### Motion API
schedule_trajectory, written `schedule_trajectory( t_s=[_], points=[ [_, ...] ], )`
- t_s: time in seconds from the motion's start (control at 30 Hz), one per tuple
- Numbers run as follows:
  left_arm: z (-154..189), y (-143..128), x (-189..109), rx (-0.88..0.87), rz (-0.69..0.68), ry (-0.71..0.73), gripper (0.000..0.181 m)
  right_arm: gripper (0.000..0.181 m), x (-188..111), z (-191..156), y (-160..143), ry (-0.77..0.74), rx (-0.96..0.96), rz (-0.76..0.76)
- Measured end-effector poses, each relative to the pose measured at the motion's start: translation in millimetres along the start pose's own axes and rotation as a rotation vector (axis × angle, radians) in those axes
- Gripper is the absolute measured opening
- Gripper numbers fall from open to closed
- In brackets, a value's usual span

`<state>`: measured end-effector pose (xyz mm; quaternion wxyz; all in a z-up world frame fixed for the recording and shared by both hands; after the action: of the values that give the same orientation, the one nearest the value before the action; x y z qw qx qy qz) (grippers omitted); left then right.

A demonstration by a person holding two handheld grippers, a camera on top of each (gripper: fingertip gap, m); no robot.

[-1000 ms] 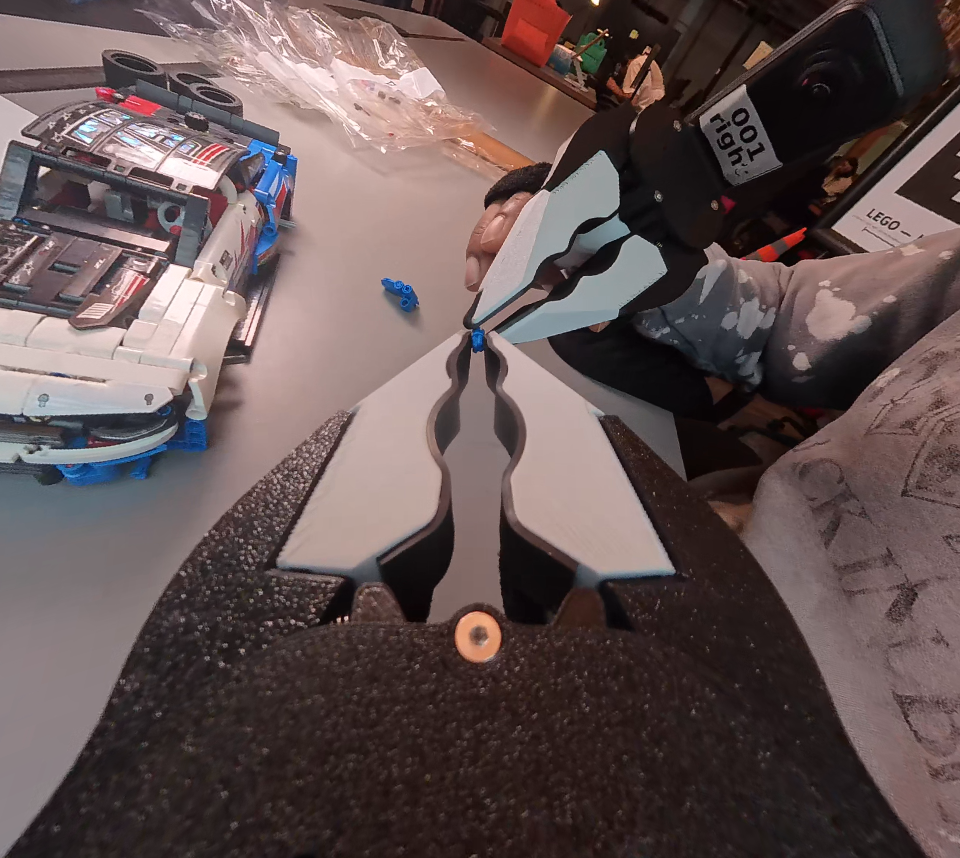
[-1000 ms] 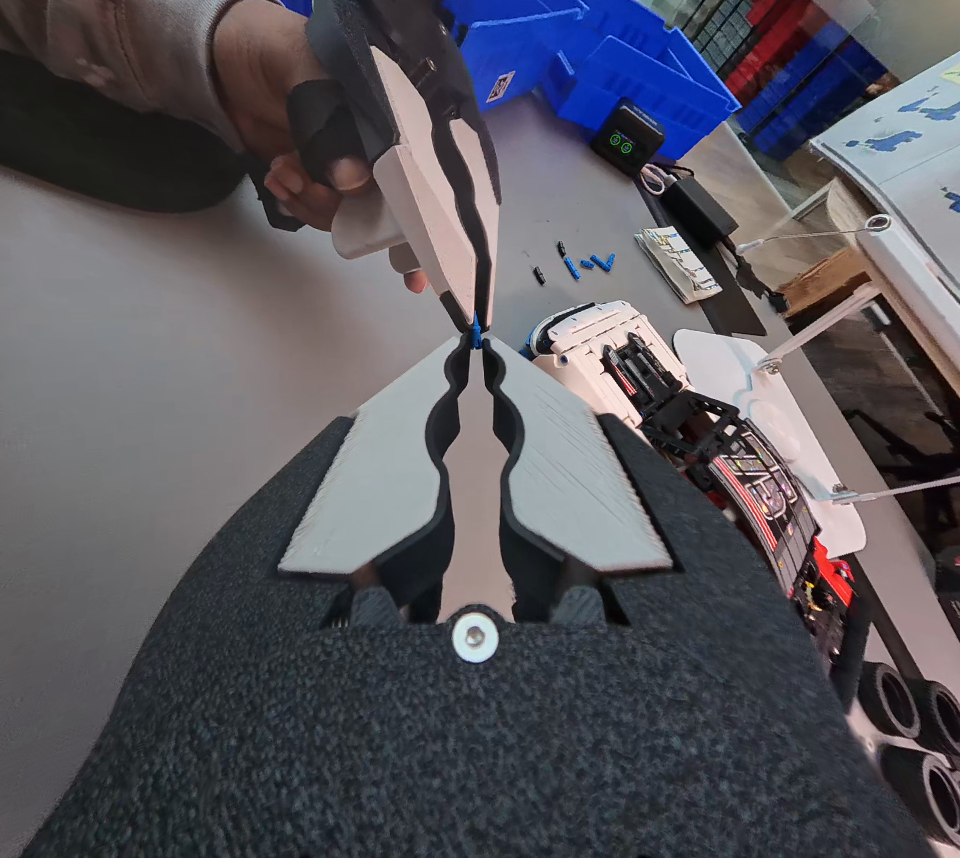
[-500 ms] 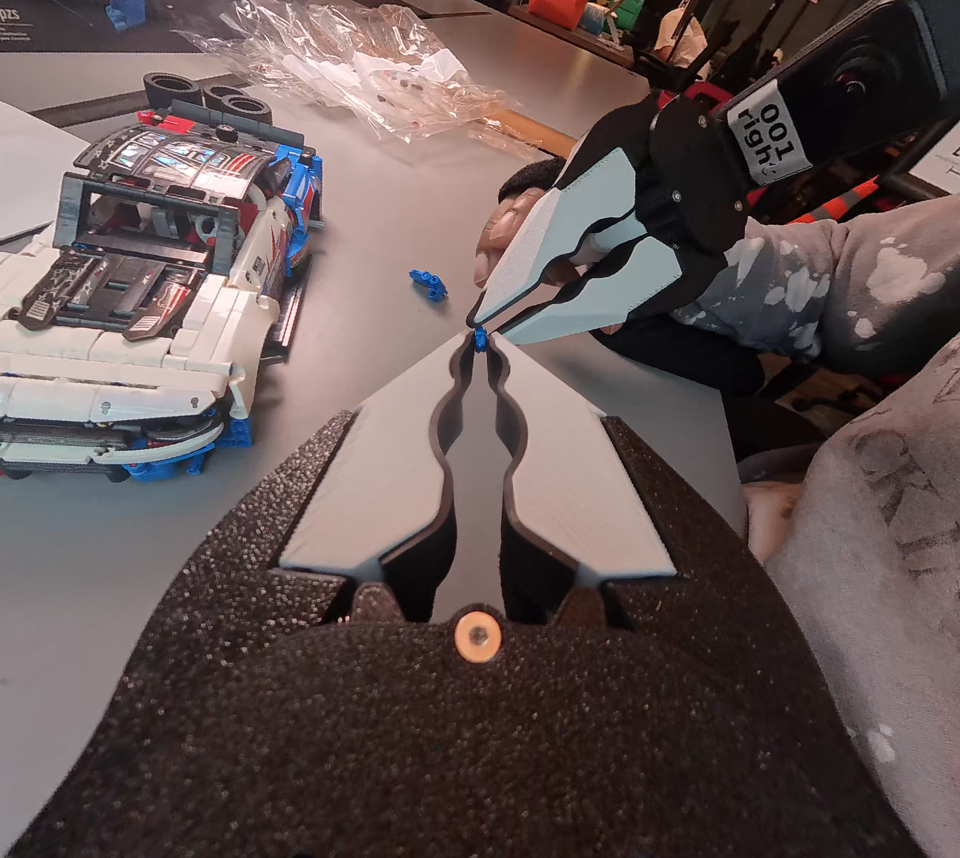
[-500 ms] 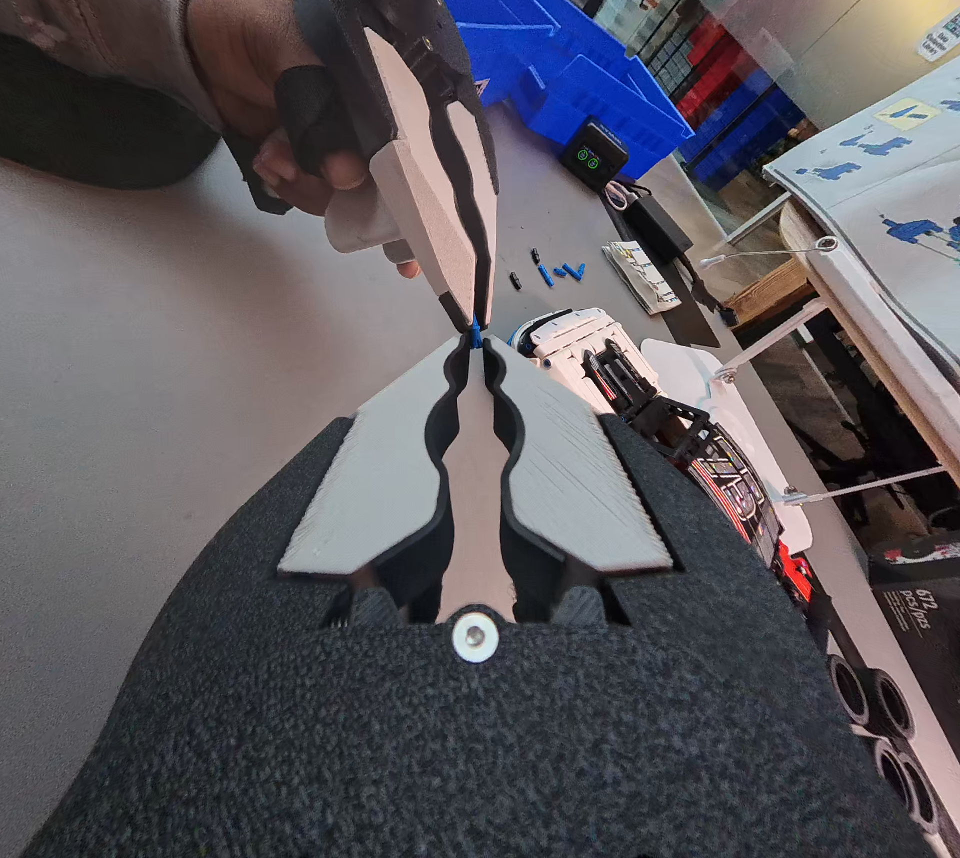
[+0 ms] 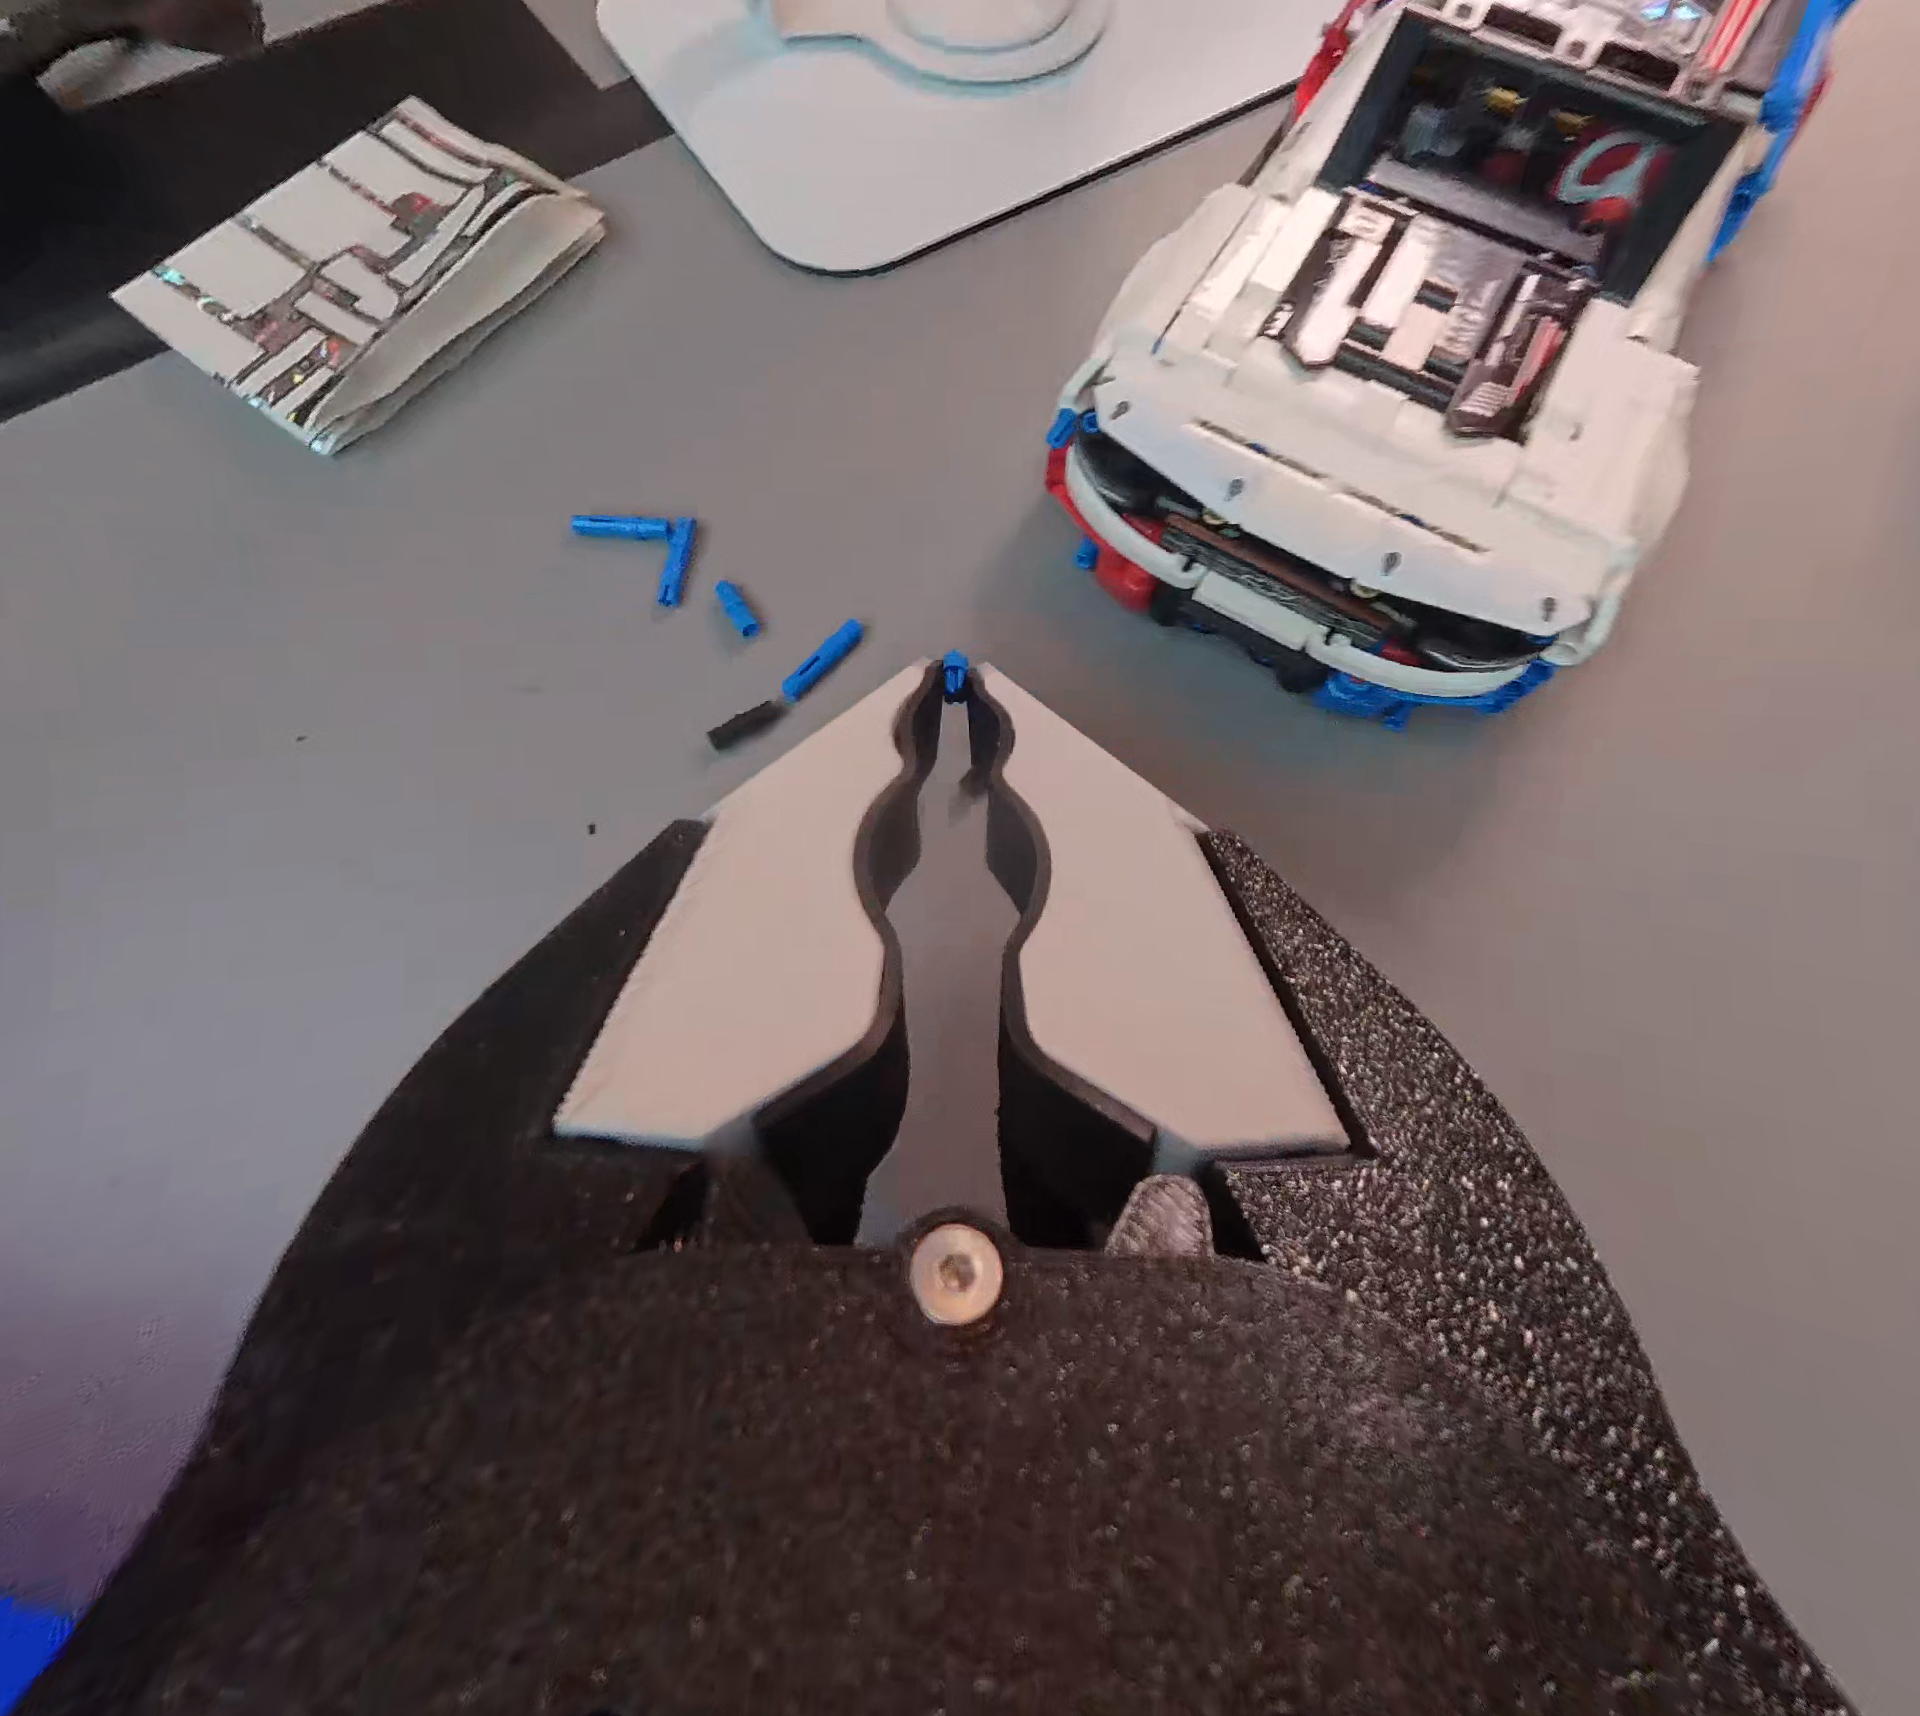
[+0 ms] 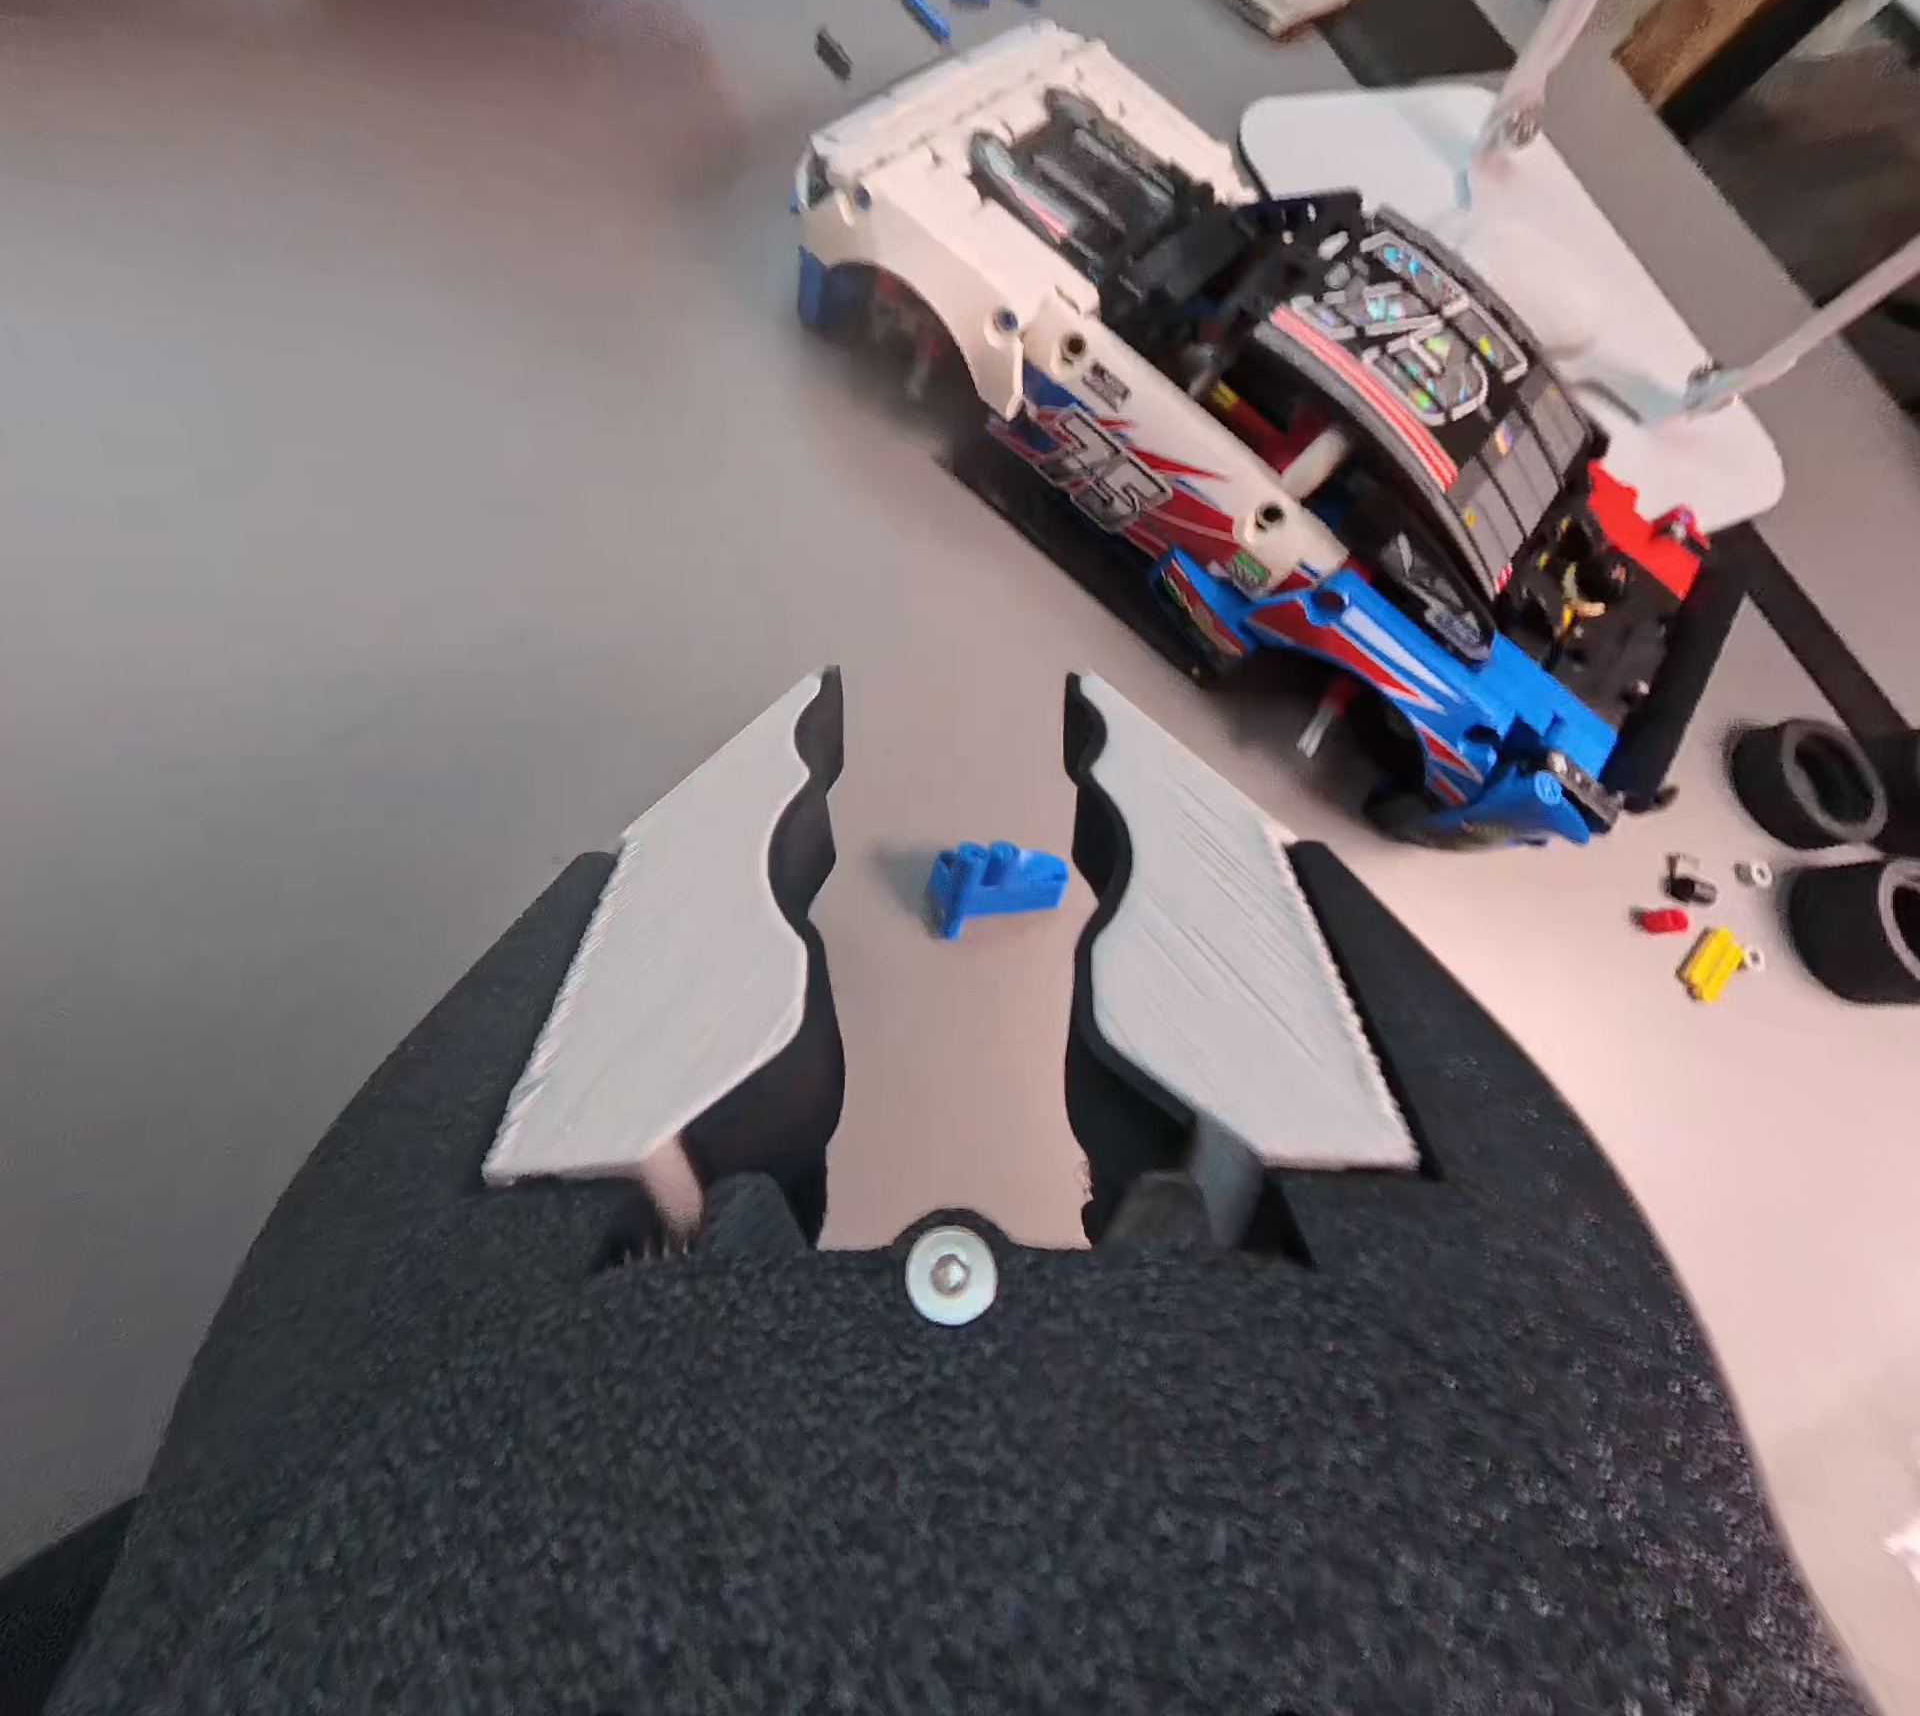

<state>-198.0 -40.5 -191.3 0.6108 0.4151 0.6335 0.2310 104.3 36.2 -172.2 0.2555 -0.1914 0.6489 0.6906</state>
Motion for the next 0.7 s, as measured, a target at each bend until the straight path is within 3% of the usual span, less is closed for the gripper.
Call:
schedule_trajectory(
  t_s=[0.03,0.43,0.57,0.7],
  points=[
    [-4.2,-2.1,3.9,-0.004,-0.021,0.022,0.003,0.043,-0.5,6.0,-8.0,-0.003,0.022,-0.028],
    [-22.6,-12.4,23.2,-0.004,-0.114,0.094,0.005,0.044,1.9,20.9,-43.7,0.031,0.124,-0.194],
    [-20.3,-5.9,17.3,0.003,-0.060,0.080,0.029,0.039,8.6,18.2,-44.1,0.026,0.116,-0.206],
    [-7.1,13.6,0.4,0.048,0.083,0.032,0.045,0.030,9.8,17.1,-43.3,0.020,0.088,-0.192]
  ],
)
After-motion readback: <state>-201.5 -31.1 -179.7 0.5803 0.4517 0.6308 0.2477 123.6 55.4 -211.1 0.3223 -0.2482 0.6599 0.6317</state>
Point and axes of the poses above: each gripper's, where its closed fingertips meet, x out along the fingers, y out of its top, z = x × y across the jaws, the point moved 6 cm from there along -x, back along the fingers, and after that the axes turned 11 degrees about x, right-handed, at the moved point
